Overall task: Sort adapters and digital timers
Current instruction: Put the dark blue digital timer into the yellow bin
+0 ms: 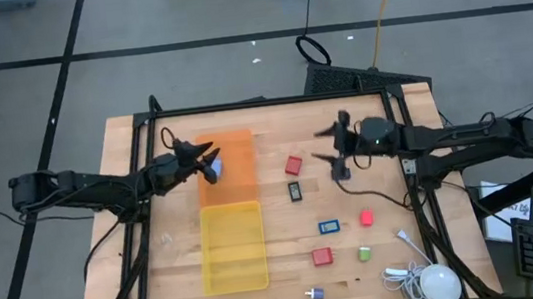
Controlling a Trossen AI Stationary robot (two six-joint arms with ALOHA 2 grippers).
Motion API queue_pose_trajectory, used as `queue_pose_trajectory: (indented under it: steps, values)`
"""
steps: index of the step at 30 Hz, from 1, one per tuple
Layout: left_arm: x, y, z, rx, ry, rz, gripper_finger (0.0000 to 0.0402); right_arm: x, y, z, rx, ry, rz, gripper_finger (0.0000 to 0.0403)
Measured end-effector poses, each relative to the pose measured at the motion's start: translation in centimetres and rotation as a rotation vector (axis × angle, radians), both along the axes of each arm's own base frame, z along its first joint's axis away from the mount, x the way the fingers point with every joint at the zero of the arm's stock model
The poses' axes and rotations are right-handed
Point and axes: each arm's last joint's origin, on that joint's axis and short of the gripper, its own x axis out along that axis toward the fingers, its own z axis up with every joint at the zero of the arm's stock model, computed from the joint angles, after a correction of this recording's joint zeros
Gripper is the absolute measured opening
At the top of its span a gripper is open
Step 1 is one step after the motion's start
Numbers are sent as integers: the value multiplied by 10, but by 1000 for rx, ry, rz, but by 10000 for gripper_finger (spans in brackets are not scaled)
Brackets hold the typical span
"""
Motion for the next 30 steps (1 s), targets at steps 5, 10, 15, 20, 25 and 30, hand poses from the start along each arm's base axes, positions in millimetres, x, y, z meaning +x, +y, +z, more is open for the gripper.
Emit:
queue_pose_trajectory:
  steps: [5, 10, 15, 20, 25, 30]
  values:
    - [4, -3, 14, 20, -111, -141, 171, -13, 12, -25, 143, 251, -10, 251]
    - [14, -1, 33, -55, -197, -300, 214, -19, 16, -67, 182, 339, -21, 251]
    - [27, 4, 49, -148, -97, -308, 278, -32, 15, -96, 155, 404, -48, 251]
    - [34, 2, 61, -71, -2, -339, 326, -38, 15, -103, 151, 451, -74, 251]
    - [36, -4, 62, -40, 12, -372, 349, -47, 13, -118, 131, 494, -75, 251]
    - [37, -8, 62, -40, 12, -389, 353, -57, 9, -132, 123, 523, -92, 251]
